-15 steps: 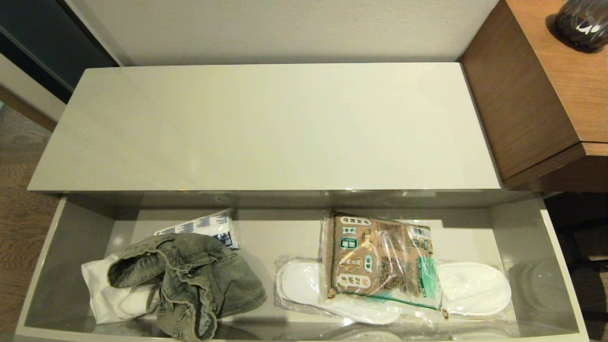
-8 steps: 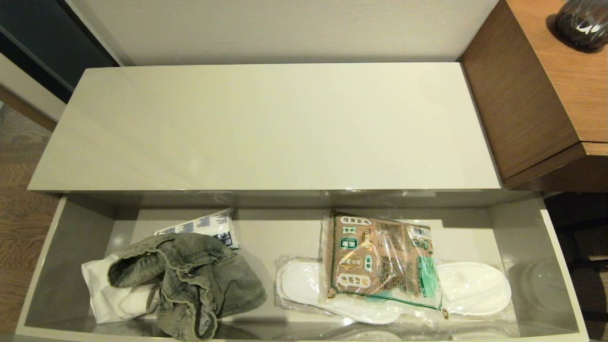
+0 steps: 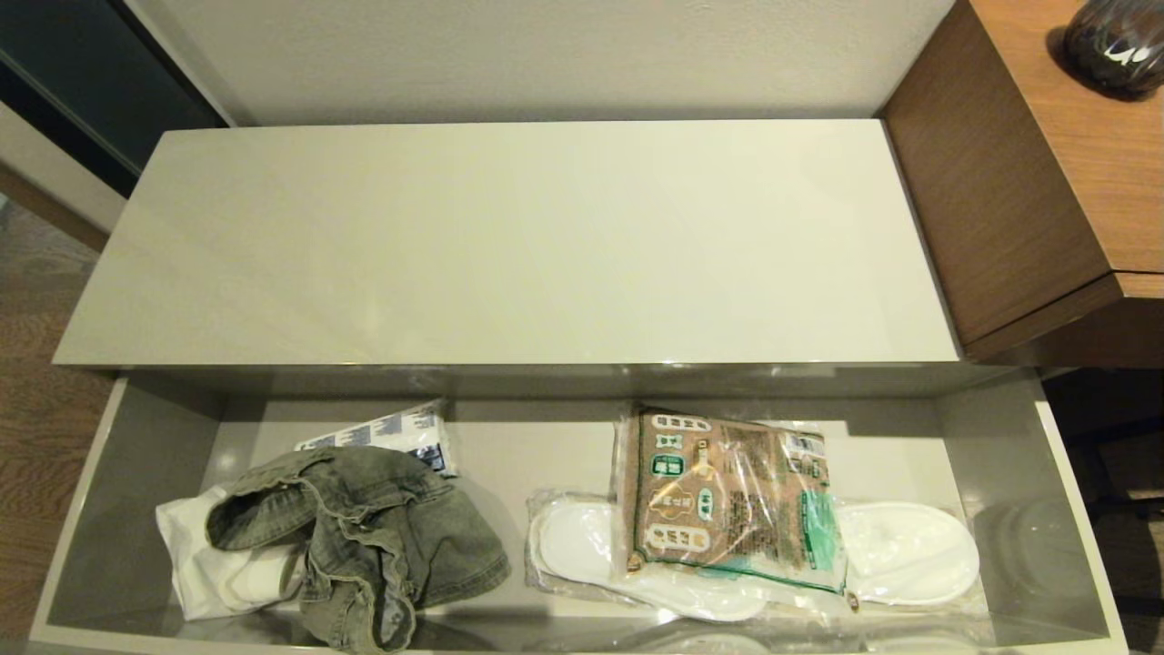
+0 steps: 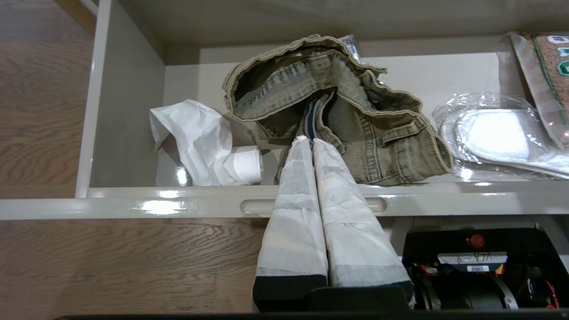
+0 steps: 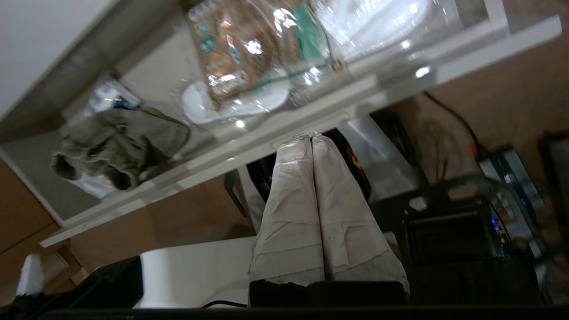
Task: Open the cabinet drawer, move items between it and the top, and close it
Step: Close the drawer
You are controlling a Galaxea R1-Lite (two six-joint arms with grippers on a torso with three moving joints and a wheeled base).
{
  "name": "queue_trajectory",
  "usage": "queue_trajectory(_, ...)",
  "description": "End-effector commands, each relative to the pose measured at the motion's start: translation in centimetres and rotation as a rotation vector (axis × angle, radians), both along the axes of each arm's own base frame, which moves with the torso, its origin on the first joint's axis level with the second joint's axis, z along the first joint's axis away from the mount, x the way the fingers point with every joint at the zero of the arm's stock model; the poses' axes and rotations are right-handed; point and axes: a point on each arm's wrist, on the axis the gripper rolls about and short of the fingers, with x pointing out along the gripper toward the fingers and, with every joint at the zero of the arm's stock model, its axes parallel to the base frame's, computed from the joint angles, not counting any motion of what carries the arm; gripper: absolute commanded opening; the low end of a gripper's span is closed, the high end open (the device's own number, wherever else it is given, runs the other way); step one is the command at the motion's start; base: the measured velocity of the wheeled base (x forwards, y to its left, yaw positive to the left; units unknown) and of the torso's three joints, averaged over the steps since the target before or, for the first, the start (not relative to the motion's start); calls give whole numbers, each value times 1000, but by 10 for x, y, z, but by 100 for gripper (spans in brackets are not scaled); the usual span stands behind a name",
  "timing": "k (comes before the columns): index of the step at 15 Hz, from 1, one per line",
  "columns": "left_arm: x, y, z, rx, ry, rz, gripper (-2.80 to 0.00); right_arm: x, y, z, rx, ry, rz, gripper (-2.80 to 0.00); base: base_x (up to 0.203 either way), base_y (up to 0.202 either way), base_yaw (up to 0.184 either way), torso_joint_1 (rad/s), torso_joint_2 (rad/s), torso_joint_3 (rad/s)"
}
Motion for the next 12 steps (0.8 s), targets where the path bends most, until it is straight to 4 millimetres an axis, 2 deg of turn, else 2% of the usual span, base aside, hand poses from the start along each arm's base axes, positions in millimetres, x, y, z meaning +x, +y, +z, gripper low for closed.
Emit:
queue_trajectory(1,0,0,0,0,1,1,-280,21,-1,-13,40,148,30,-280,0,0,0,0,0,0)
queue_trajectory(4,0,0,0,0,1,1,-280,35,0,-48,75,316,148,-280,0,0,0,0,0,0)
queue_trajectory(6,0,0,0,0,2,1,-280,52,-2,-64,64,429,211,-280,0,0,0,0,0,0)
queue_trajectory(9,0,0,0,0,1,1,-280,77,-2,-70,155,540,309,-280,0,0,0,0,0,0)
queue_trajectory(12,0,0,0,0,1,1,-280,90,-1,-74,192,589,355,-280,0,0,0,0,0,0)
